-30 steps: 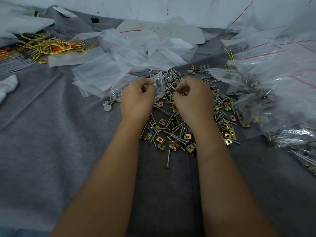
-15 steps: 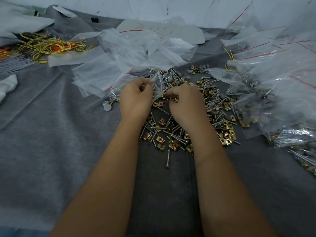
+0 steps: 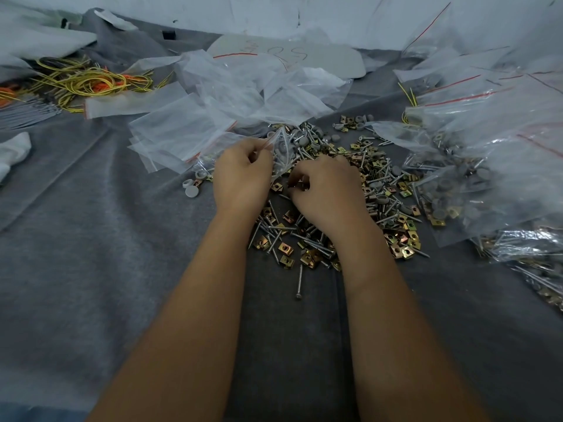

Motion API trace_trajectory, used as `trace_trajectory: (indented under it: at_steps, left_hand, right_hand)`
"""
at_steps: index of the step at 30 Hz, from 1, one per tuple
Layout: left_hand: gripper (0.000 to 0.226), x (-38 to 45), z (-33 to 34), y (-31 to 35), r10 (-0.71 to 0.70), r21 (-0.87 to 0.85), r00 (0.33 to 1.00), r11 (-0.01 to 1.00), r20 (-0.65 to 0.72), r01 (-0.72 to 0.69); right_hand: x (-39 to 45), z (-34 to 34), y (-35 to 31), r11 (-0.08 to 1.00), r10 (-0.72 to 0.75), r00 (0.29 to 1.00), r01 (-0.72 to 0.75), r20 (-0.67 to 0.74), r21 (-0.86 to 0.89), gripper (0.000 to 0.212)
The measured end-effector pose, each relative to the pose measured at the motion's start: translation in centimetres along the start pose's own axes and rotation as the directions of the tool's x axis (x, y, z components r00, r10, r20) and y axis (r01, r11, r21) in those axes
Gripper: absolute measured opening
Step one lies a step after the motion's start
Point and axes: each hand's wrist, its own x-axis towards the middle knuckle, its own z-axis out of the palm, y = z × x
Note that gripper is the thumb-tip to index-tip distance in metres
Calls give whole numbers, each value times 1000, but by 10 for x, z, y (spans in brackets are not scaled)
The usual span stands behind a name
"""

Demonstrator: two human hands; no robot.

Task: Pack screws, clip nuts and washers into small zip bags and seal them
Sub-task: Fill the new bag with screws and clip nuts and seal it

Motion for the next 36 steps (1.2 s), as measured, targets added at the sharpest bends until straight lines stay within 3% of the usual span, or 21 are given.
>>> trace_trajectory:
  at_steps: [8, 17, 23, 26, 32, 36]
  left_hand:
    - [23, 1, 1, 0, -1, 8, 1000, 1000, -8, 1]
    - [24, 1, 1, -1, -12, 9, 1000, 1000, 2, 12]
    - [20, 1, 2, 1, 6, 37, 1000, 999, 4, -6]
    - [19, 0, 2, 1, 26, 87, 999, 996, 23, -28]
    - [22, -1, 2, 1, 32, 59, 999, 998, 10, -33]
    - [26, -1, 0, 0, 5, -2, 1000, 1000, 0, -5]
  right_hand:
    - [1, 2, 3, 995, 80, 997, -80, -2, -57, 29]
    - [1, 5, -2, 998, 61, 996, -60, -59, 4, 19]
    - [3, -3, -5, 970, 188, 938, -130, -290, 207, 9]
    - [2, -5, -7, 928, 217, 908, -78, -359, 364, 7]
    - [3, -4, -5, 911, 129, 953, -5, -274, 413, 21]
    - [3, -10, 7, 876, 311, 941, -230, -132, 423, 32]
